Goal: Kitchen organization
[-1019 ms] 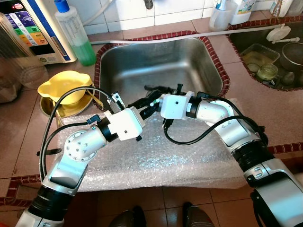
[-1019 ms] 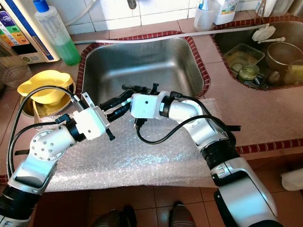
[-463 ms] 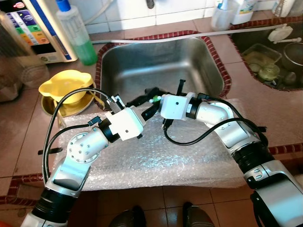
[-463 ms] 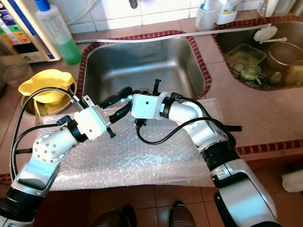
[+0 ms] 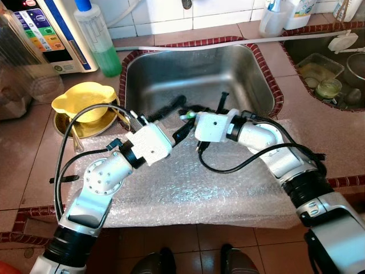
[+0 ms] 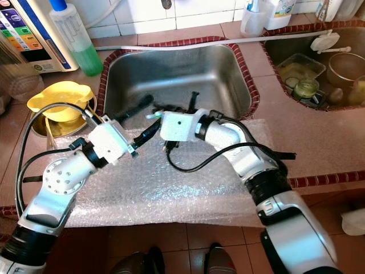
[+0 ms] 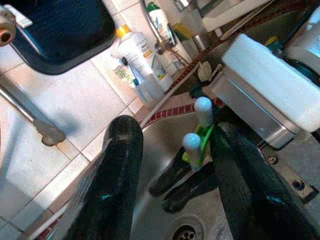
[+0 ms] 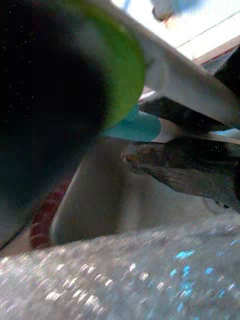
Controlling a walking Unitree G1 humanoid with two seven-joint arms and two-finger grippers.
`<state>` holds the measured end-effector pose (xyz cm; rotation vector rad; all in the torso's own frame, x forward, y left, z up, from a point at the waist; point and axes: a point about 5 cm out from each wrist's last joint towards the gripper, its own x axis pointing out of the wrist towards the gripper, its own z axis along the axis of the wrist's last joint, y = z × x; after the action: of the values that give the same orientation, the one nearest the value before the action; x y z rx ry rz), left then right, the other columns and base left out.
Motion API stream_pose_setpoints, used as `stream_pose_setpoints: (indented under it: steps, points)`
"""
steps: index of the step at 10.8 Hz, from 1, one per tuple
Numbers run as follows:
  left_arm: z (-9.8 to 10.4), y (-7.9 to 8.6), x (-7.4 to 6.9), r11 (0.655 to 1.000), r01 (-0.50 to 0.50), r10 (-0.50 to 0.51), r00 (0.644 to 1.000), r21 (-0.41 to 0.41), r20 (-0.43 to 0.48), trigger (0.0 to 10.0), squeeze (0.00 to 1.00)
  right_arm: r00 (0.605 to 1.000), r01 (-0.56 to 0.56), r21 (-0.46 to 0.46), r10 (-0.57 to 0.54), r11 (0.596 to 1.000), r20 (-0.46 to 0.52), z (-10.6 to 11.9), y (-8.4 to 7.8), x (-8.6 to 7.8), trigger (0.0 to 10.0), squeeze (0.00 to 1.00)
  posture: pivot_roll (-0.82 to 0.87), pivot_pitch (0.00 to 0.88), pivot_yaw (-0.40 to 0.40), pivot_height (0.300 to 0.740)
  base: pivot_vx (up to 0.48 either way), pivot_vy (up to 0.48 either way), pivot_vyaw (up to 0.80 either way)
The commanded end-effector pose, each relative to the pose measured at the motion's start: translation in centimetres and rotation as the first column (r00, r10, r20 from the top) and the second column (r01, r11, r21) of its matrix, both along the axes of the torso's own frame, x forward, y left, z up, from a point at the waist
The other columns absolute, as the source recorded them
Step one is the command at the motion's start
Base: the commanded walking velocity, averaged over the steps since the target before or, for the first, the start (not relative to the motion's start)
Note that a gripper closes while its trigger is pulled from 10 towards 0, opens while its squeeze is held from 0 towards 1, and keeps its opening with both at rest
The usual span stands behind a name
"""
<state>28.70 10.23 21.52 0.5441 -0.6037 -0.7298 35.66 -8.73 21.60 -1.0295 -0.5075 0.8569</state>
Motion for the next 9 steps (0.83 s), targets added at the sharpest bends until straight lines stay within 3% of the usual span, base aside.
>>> stream_pose_setpoints:
  steps: [1, 5, 9]
  points:
    - [1.2, 1.5, 0.3, 0.995, -0.069, 0.072, 0.997, -0.073, 0.032, 10.0, 1.0, 0.997, 0.068, -0.025, -0.069, 0.997, -0.02, -1.0, -1.4, 0.5, 0.0, 0.0, -0.17, 0.237, 0.127, 0.74, 0.0, 0.0, 0.0]
    - [1.2, 2.1, 0.8, 0.994, -0.09, 0.091, 0.996, -0.059, 0.023, 10.0, 1.0, 0.982, 0.19, -0.005, -0.19, 0.982, -0.005, -1.7, -3.7, 1.1, 0.0, 0.0, -0.17, 0.236, 0.13, 0.74, 0.0, 0.0, 0.0]
    - [-0.5, 2.6, 0.5, 0.992, -0.115, 0.111, 0.992, -0.06, -0.066, 10.0, 1.0, 0.934, 0.349, 0.092, -0.355, 0.932, 0.048, -1.1, -6.8, 1.7, 0.0, 0.0, -0.17, 0.235, 0.138, 0.74, 0.0, 0.0, 0.0]
